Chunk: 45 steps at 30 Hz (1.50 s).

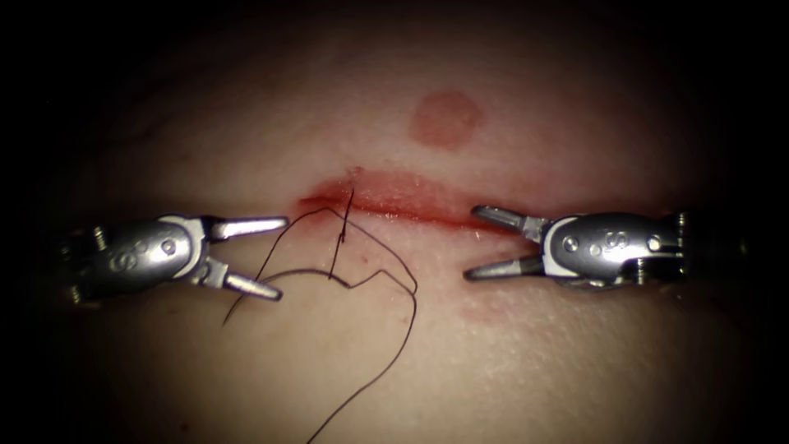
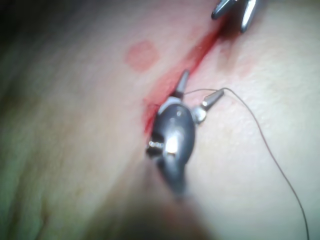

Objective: Wound Closure
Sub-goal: Mistakenly waited in the home position.

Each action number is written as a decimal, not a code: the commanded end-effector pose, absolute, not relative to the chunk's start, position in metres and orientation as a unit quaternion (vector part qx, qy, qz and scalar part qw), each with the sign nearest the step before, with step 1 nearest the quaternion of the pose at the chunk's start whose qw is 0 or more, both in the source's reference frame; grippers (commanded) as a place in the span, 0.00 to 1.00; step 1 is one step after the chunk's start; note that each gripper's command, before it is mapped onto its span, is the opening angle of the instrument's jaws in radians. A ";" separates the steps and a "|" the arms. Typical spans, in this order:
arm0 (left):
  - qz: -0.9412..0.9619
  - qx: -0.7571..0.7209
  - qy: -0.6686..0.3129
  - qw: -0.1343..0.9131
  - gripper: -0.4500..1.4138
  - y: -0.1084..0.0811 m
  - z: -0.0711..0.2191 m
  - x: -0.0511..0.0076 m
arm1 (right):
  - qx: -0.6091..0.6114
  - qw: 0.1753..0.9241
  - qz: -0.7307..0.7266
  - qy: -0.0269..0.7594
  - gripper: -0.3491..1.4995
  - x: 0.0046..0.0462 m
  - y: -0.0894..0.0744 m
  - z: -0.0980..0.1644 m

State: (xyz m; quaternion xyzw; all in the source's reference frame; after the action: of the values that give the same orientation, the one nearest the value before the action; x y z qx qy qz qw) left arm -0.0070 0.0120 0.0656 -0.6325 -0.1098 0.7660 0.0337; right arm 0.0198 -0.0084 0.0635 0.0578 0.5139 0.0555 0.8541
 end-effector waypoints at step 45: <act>0.767 -0.631 -0.108 0.036 0.57 0.012 0.066 -0.0078 | 0.058 0.854 0.053 0.515 0.91 0.0204 -0.009 0.064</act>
State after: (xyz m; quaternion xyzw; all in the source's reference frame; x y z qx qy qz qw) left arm -0.0073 0.0120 0.0658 -0.6305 -0.1075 0.7678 0.0359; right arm 0.0199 -0.0085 0.0634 0.0565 0.5140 0.0533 0.8543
